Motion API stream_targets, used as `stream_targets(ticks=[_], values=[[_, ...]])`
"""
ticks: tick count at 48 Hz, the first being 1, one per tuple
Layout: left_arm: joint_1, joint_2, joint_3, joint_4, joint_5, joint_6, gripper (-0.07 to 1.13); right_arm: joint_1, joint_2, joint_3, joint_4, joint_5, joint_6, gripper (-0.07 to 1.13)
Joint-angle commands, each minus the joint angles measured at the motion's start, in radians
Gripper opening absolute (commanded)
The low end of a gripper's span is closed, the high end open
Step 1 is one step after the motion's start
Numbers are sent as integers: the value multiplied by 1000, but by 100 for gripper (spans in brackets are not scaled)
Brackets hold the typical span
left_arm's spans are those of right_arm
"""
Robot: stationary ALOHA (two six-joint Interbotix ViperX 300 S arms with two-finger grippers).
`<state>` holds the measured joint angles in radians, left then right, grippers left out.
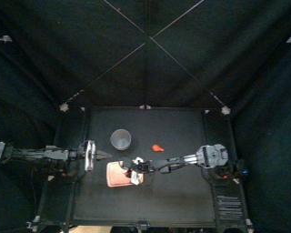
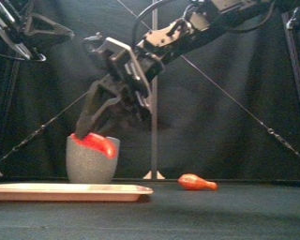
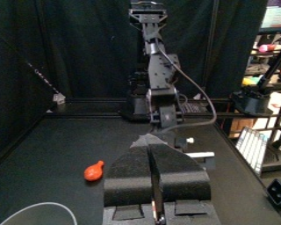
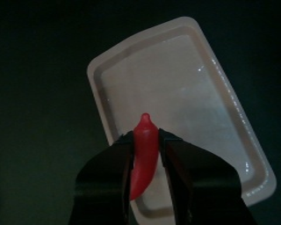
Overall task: Pick the red chile then place it on the pink plate
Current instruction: Drop red chile on the pink plate and return to neutral
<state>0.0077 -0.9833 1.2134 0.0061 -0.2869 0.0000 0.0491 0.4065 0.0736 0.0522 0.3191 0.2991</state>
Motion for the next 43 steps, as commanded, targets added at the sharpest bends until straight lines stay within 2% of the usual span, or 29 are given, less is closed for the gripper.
stream_targets(ticks=[1, 7, 11, 22, 30, 43], values=[[2, 2, -14, 2, -5, 2, 0, -14, 17, -74, -12, -3, -5, 67], [2, -2, -12, 2, -2, 2, 0, -28, 32, -77, -15, 0, -5, 82], [0, -3, -11, 2, 5, 2, 0, -34, 8, -61, -23, 15, -5, 87], [2, -5, -11, 2, 21, 2, 0, -78, -222, 75, -109, 12, -3, 88], [2, -6, -9, 2, 25, 3, 0, -106, -419, 239, -133, -118, -6, 88], [5, -9, -5, 14, 23, 3, 0, -118, -750, 584, -149, -445, -11, 88]])
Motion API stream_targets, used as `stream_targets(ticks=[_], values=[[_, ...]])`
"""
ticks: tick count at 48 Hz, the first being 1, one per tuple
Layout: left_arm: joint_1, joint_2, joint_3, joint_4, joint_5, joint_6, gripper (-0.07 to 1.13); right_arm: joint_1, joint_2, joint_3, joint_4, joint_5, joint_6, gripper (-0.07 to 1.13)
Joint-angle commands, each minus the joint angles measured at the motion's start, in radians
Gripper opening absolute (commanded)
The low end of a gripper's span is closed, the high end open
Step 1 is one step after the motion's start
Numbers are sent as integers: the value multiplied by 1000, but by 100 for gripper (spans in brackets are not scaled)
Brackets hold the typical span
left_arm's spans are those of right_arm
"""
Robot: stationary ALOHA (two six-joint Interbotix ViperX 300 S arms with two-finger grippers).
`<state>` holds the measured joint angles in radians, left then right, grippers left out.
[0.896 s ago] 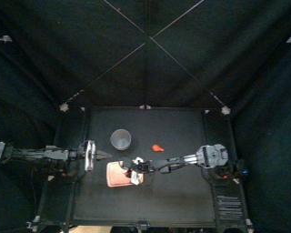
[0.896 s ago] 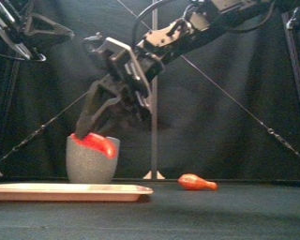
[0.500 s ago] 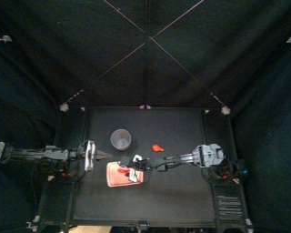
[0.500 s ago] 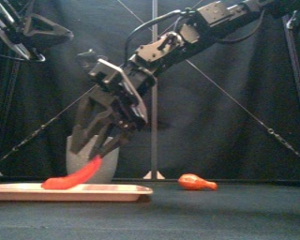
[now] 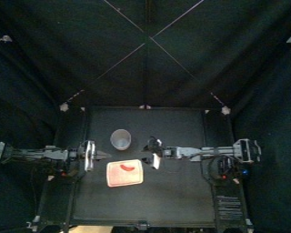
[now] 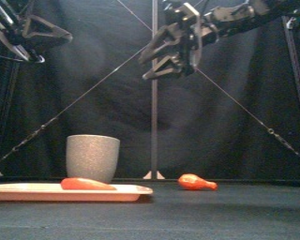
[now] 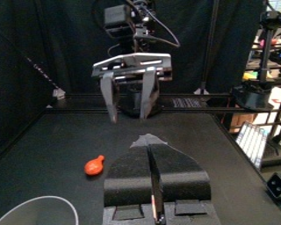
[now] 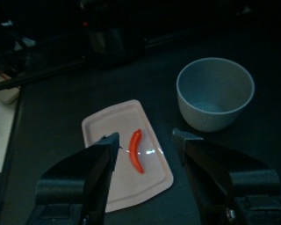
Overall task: Pick the red chile then place it on the pink plate
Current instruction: Drop red chile on the pink plate and return to neutral
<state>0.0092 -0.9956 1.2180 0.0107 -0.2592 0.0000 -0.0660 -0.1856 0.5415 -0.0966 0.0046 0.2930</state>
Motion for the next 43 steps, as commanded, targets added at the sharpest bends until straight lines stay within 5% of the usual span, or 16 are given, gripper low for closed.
stream_targets(ticks=[1, 11, 25, 43], values=[[3, 3, -9, 9, -5, 3, 0, -3, -187, 144, 0, -155, -5, 88], [5, 3, -5, 34, -5, 5, 0, 5, -420, 357, 0, -321, -6, 88], [6, 2, -3, 44, -5, 5, 0, 52, -718, 515, -110, -305, 0, 88], [18, -3, -3, 52, -8, 6, 0, 57, -847, 595, -118, -305, -3, 88]])
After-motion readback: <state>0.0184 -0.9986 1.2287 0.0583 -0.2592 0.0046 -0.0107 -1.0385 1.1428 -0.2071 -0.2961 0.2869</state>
